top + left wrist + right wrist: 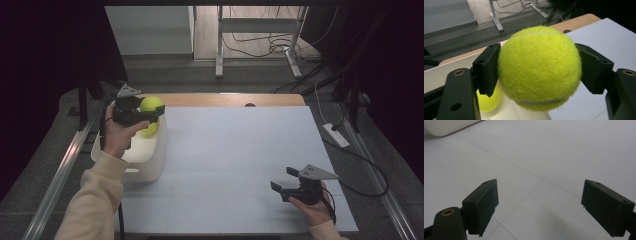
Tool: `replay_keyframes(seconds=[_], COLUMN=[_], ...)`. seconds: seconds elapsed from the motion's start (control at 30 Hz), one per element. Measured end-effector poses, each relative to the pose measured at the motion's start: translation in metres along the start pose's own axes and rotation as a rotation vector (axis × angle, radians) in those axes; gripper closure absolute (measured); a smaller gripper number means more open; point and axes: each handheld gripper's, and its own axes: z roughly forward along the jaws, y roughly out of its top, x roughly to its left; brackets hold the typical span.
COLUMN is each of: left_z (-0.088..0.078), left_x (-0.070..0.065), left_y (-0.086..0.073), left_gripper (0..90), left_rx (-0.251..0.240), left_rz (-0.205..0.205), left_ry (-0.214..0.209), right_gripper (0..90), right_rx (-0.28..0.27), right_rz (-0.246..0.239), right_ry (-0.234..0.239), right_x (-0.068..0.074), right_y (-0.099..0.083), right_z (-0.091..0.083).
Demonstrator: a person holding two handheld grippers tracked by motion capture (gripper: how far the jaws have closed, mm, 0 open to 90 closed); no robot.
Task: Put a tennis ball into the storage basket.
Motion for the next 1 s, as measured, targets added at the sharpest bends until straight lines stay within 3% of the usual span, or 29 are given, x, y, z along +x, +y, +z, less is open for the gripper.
replay_keyframes(seconds=[1.0], left_z=[-0.007], left_x=[0.035], left_y=[-0.017], left_gripper=[27.0], left_rx=[0.060], left_rz=[-0.040], left_ry=[0.094], right_gripper=[14.4], right_rx=[0.002], right_rz=[-0.003], right_ry=[0.001], right_x=[0.000], right_y=[0.001], right_z=[0.001])
